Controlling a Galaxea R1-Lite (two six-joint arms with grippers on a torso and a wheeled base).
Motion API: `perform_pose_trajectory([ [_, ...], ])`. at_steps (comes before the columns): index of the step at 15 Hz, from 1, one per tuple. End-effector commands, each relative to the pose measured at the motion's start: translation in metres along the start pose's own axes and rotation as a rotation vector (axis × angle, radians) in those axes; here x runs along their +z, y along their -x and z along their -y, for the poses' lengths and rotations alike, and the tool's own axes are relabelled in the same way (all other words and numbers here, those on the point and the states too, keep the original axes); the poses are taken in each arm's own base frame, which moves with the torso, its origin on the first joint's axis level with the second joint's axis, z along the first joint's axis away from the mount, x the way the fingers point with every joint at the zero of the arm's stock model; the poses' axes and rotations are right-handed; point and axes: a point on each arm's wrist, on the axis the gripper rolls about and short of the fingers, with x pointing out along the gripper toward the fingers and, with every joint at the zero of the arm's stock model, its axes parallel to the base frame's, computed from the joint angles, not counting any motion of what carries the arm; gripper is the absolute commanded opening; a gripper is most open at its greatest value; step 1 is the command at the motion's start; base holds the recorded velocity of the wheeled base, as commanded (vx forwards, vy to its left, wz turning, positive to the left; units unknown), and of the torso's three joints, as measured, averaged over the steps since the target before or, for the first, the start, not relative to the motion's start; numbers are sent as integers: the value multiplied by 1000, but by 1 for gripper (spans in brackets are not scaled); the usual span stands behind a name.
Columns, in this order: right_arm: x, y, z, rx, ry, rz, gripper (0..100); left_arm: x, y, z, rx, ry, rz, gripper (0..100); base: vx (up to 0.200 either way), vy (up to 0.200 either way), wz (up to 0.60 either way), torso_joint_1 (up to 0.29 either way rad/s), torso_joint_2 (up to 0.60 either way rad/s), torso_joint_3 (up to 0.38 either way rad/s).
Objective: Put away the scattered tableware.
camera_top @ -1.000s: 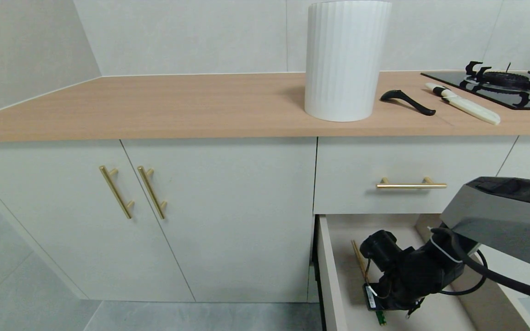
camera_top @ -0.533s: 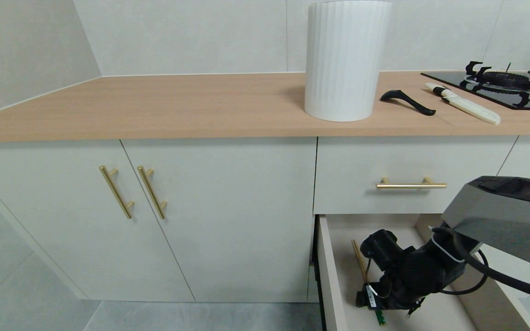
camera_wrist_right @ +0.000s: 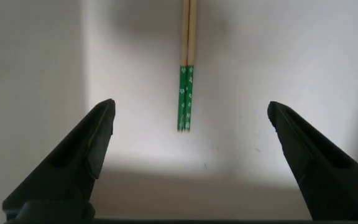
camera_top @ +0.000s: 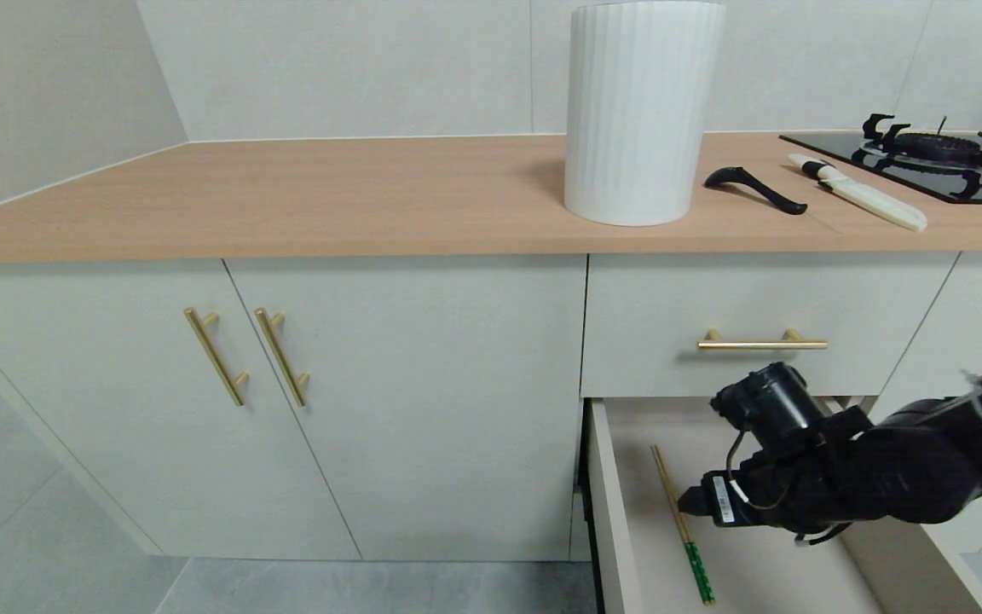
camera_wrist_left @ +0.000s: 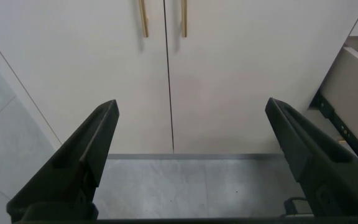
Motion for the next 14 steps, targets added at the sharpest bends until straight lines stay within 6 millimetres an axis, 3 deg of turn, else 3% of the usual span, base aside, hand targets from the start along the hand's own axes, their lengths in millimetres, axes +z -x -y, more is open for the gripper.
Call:
perform_pose_trajectory([
  [1, 13, 68, 12, -7, -9, 208, 100, 0, 0, 0, 0, 0, 0, 100, 0, 0, 0, 0, 0, 0],
  [5, 14, 114, 24, -61, 24, 365, 100, 0, 0, 0, 0, 0, -1, 100, 0, 0, 0, 0, 0, 0],
  [6, 14, 115, 24, -60, 26, 370, 100, 0, 0, 0, 0, 0, -1, 100, 0, 0, 0, 0, 0, 0],
  [7, 16, 132, 37, -83, 33, 427, 100, 0, 0, 0, 0, 0, 0, 100, 0, 0, 0, 0, 0, 0],
  [9, 17, 145, 50, -105, 22, 473, 100, 0, 0, 0, 0, 0, -1, 100, 0, 0, 0, 0, 0, 0],
  [14, 17, 148, 54, -119, 24, 482, 100, 0, 0, 0, 0, 0, -1, 100, 0, 0, 0, 0, 0, 0],
])
